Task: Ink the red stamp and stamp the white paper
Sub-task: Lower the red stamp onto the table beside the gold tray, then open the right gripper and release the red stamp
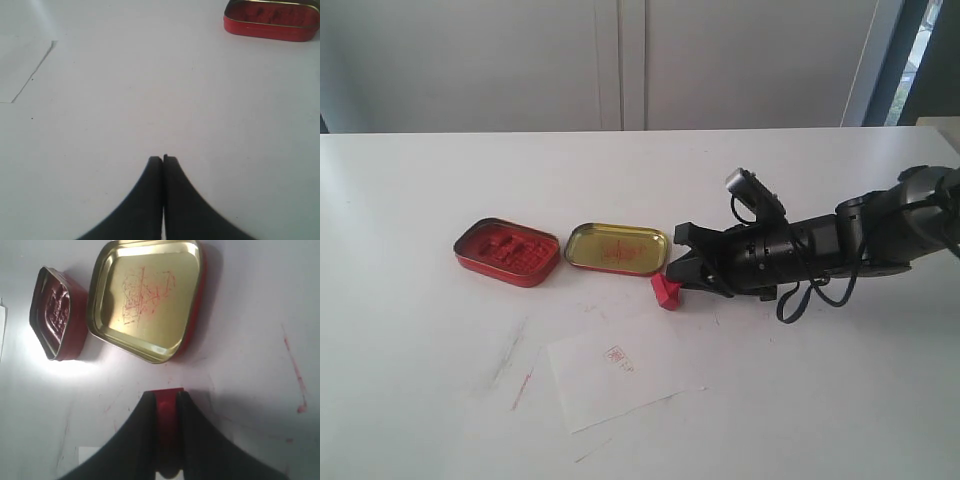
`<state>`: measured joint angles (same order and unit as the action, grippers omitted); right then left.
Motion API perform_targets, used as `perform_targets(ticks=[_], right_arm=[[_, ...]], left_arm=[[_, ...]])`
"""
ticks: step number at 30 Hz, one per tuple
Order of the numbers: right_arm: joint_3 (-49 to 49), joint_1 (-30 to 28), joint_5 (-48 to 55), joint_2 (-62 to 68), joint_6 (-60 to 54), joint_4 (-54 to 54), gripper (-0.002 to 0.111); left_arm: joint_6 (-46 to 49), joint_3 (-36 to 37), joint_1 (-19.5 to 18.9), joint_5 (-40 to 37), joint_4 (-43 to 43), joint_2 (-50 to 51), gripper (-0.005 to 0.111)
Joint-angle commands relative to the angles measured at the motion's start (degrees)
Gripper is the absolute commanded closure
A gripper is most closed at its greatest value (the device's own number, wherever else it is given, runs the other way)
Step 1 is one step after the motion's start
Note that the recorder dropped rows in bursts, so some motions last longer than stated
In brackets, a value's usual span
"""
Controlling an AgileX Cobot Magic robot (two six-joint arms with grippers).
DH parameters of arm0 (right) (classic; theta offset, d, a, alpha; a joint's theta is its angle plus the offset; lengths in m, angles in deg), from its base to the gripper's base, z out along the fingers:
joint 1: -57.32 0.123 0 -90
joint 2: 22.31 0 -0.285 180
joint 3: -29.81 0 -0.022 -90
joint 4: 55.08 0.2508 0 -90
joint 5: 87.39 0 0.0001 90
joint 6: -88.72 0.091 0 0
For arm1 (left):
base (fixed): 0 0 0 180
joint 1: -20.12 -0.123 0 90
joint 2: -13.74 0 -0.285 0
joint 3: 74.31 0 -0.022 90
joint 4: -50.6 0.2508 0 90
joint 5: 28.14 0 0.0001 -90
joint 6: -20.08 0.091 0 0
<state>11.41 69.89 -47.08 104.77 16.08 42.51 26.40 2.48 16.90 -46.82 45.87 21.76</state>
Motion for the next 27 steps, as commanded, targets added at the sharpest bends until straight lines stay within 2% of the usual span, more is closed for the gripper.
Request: perform_targets(ticks=[1, 12, 19, 27], right_arm=[[-0.2, -0.6, 0.11, 0.17, -0.72, 0.69, 0.108], [-0.2, -0.6, -0.77, 0.17, -0.61, 0.69, 0.106], [-0.2, -0.6, -2.36, 0.17, -0.49, 0.69, 0.08], [-0.2, -0.6, -5.59, 0.06, 0.06, 0.69, 0.066]], left_arm=[[-0.05, 0.43, -0.1, -0.63, -0.15, -0.24, 0.107], [-0.05, 0.43, -0.1, -0.63, -0.15, -0.24, 0.107], [-0.05, 0.43, -0.1, -0.63, -0.15, -0.24, 0.107], [-0.05, 0.43, -0.1, -0.63, -0.15, -0.24, 0.107]])
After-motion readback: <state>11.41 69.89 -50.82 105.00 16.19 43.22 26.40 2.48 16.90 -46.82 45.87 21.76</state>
